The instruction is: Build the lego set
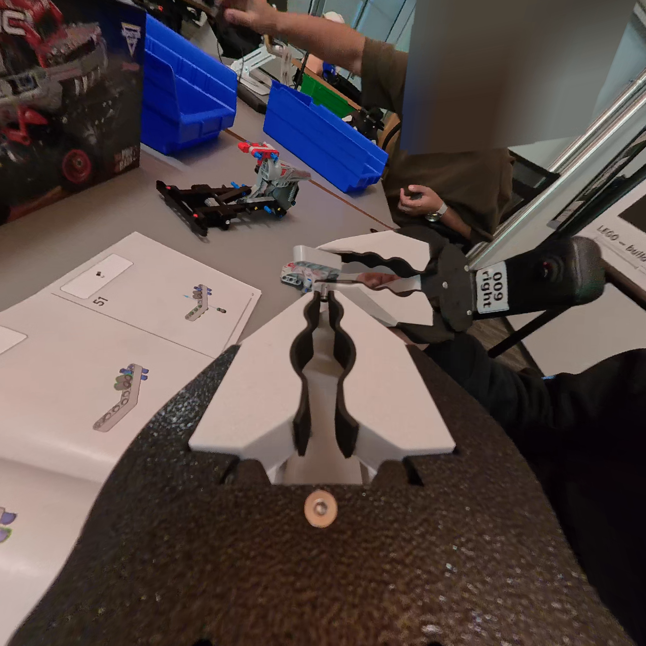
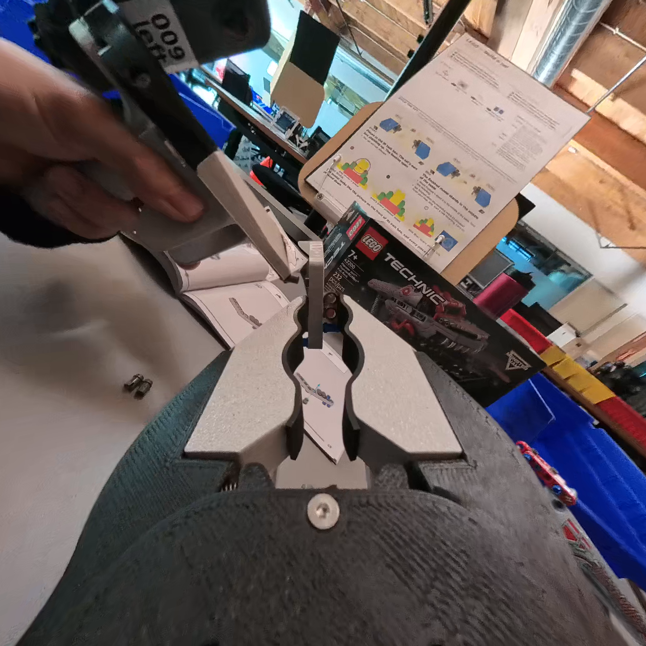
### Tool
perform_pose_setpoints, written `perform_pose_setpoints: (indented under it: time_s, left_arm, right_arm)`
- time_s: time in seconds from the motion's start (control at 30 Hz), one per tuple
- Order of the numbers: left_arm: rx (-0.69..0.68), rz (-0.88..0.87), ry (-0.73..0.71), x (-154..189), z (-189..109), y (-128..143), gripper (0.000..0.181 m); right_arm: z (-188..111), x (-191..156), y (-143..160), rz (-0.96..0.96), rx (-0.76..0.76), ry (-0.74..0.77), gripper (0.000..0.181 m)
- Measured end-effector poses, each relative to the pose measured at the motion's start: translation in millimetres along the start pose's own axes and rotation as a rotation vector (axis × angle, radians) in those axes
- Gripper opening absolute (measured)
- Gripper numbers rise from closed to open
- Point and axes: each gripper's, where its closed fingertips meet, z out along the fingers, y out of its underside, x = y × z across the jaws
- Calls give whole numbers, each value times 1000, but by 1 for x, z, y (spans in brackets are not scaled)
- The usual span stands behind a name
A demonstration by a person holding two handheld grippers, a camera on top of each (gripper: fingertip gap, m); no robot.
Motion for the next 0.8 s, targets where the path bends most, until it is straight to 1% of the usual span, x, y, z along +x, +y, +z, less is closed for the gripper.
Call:
perform_pose_setpoints:
  time_s: [0.07, 0.23, 0.33, 0.57, 0.8]
  left_arm:
    - [-9, -26, 31, 2, 0, 2, 3]
    - [-22, -57, 58, 0, -2, 4, 3]
    - [3, -87, 65, -1, -3, 0, 2]
    - [92, -173, 60, -5, -3, -9, 3]
    - [151, -260, 49, -14, -4, -11, 3]
  right_arm:
    - [0, -1, 2, -38, -12, 3, 15]
    - [1, -5, 3, -58, -15, -19, 14]
    - [2, -6, 5, -71, -31, -19, 15]
    - [8, -4, 6, 130, -60, -24, 15]
    - [15, -5, 10, 215, -110, 0, 15]
